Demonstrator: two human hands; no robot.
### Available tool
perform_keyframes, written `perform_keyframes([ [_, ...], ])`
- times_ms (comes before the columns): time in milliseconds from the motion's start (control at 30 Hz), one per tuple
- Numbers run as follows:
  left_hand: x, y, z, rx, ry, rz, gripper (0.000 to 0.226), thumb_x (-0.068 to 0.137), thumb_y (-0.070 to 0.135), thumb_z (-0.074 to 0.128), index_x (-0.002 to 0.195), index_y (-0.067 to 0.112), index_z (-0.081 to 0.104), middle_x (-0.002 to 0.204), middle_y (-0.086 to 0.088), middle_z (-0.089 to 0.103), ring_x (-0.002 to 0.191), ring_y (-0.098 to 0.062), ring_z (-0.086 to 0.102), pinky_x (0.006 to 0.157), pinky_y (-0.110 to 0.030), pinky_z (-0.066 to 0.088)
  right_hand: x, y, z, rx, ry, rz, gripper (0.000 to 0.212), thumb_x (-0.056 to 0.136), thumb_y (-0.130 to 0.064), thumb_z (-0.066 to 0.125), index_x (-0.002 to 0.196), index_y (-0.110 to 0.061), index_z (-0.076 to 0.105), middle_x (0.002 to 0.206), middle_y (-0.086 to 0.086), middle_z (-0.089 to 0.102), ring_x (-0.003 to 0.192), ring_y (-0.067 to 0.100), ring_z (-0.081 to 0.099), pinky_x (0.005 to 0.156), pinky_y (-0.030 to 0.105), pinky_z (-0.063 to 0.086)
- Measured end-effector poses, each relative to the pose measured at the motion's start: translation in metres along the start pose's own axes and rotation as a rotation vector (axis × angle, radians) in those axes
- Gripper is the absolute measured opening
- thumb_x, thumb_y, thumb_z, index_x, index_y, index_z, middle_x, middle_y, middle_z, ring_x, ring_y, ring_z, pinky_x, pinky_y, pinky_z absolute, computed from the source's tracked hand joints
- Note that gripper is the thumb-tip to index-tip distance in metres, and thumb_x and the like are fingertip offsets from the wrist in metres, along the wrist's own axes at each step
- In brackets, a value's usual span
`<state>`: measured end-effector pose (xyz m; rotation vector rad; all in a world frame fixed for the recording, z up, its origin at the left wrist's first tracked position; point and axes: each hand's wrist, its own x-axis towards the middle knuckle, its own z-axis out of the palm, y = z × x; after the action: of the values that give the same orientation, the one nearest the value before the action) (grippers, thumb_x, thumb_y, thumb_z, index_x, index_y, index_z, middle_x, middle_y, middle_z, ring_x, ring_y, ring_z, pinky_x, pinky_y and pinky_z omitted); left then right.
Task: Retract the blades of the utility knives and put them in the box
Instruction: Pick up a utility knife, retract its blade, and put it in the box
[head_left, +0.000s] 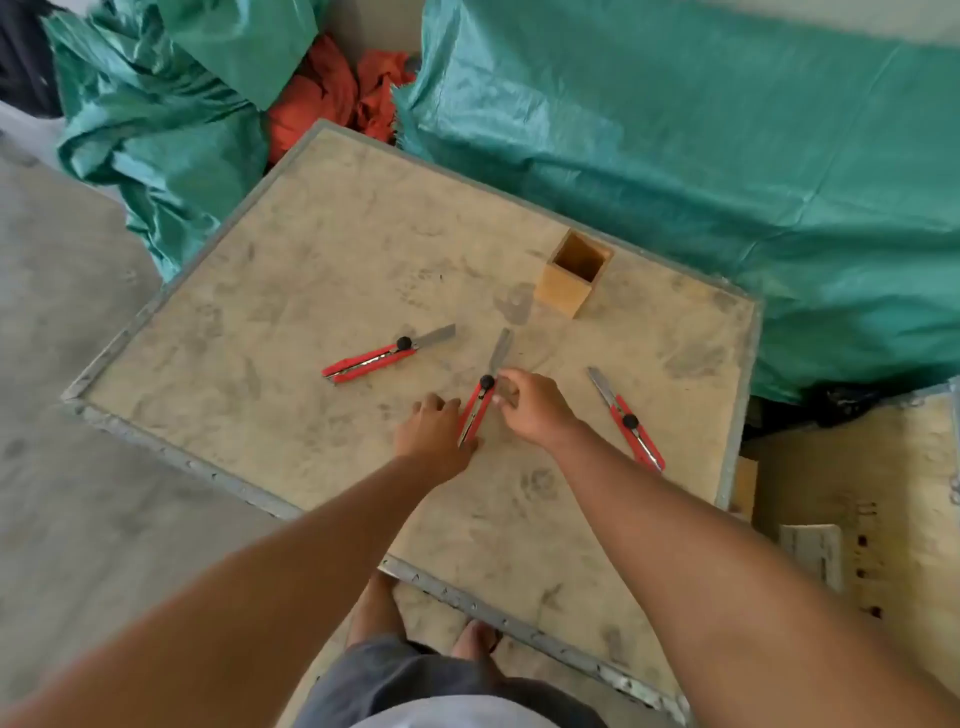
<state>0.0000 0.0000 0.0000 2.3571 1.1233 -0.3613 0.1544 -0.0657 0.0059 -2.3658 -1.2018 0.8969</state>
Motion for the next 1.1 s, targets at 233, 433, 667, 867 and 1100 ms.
perform_keyframes([
  [233, 0.006, -0.001, 0.015, -0.084, 0.052, -0.008, 0.041, 0.086, 0.036, 0.063, 0.125, 0.025, 0.058, 0.12, -0.005, 0.054, 0.105, -0.028, 0.059, 0.075, -0.04, 0.057, 0.017, -0.01, 0.02, 0.117, 0.059, 0.102, 0.041, 0.097, -0.02, 0.063, 0.138, -0.012, 0.06, 0.128, 0.015, 0.069, 0.12, 0.031, 0.064, 0.103, 0.037, 0.051],
  [433, -0.008, -0.001, 0.015, -0.184, 0.078, 0.009, 0.032, 0.083, 0.032, 0.062, 0.114, 0.027, 0.065, 0.11, -0.003, 0.058, 0.086, -0.025, 0.062, 0.062, -0.032, 0.049, 0.016, -0.009, 0.029, 0.335, 0.148, 0.227, 0.022, 0.095, -0.017, 0.067, 0.116, -0.013, 0.072, 0.111, 0.008, 0.074, 0.103, 0.025, 0.071, 0.094, 0.034, 0.057],
  [667, -0.045, 0.009, 0.0, -0.352, 0.173, 0.045, 0.049, 0.084, 0.03, 0.065, 0.132, 0.024, 0.058, 0.117, -0.001, 0.057, 0.094, -0.023, 0.061, 0.079, -0.038, 0.056, -0.025, -0.016, 0.003, 0.659, 0.209, 0.271, 0.019, 0.095, -0.017, 0.07, 0.114, -0.014, 0.072, 0.11, 0.01, 0.073, 0.093, 0.025, 0.075, 0.064, 0.026, 0.065],
  [867, -0.089, 0.03, -0.036, -0.611, 0.105, 0.153, 0.056, 0.089, 0.035, 0.067, 0.142, 0.031, 0.048, 0.111, 0.013, 0.065, 0.086, -0.006, 0.064, 0.069, -0.015, 0.046, -0.066, -0.018, -0.056, 0.7, 0.267, 0.091, 0.022, 0.093, -0.016, 0.073, 0.115, -0.012, 0.073, 0.103, 0.007, 0.076, 0.088, 0.019, 0.077, 0.067, 0.025, 0.064],
  [1100, -0.127, 0.049, -0.057, -1.095, -0.034, 0.195, 0.059, 0.08, -0.002, 0.076, 0.134, 0.016, 0.059, 0.108, -0.003, 0.076, 0.096, -0.022, 0.073, 0.085, -0.035, 0.061, -0.114, -0.023, -0.102, 0.792, 0.255, -0.021, 0.022, 0.092, -0.014, 0.074, 0.115, -0.01, 0.074, 0.104, 0.014, 0.077, 0.079, 0.012, 0.076, 0.066, 0.025, 0.064],
])
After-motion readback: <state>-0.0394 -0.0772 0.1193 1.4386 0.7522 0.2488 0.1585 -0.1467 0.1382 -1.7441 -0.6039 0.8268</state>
